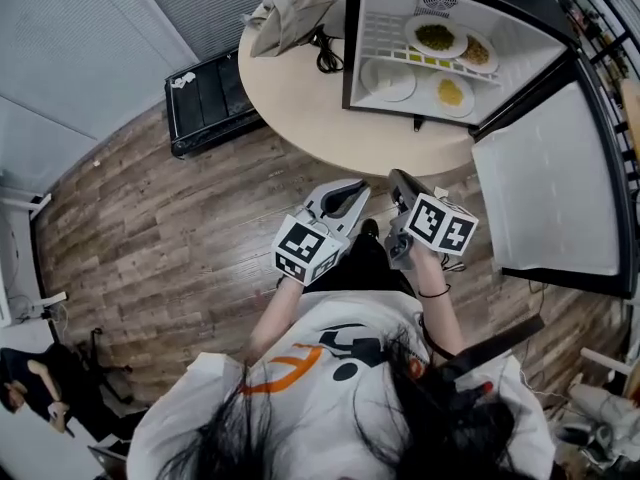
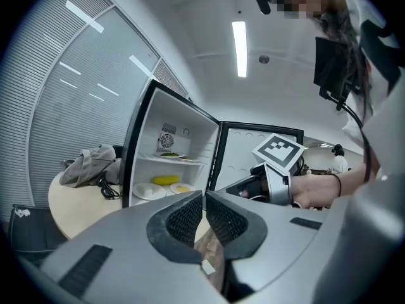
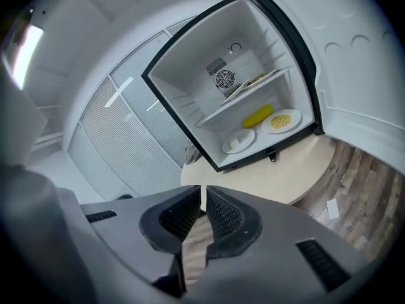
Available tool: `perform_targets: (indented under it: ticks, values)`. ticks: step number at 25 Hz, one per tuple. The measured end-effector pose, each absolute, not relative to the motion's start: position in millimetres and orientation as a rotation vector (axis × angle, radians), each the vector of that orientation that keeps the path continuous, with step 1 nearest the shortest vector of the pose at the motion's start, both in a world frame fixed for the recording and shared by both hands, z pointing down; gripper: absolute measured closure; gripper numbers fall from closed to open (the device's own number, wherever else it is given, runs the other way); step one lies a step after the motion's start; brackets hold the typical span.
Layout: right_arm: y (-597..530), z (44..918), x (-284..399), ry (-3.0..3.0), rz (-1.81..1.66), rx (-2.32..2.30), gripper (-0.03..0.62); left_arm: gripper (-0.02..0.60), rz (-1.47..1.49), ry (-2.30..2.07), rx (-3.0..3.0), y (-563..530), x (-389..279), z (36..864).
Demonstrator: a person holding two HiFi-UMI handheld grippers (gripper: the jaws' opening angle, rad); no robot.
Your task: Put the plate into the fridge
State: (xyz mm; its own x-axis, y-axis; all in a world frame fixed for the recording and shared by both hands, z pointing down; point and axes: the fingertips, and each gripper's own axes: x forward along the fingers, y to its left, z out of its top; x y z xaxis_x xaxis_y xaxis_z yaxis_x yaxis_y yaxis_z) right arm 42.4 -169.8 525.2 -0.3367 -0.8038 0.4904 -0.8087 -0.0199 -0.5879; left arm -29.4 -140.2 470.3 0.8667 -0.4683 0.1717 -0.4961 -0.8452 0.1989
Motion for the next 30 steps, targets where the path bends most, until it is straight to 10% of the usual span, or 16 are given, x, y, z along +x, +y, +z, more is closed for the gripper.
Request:
perform_targets:
  ticks: [30]
  values:
    - [-116.0,504.5,86.4,-2.294,1.302,1.674,0.565,0.569,0.177,-0.849,2.783,-93.1,28.6,454.6]
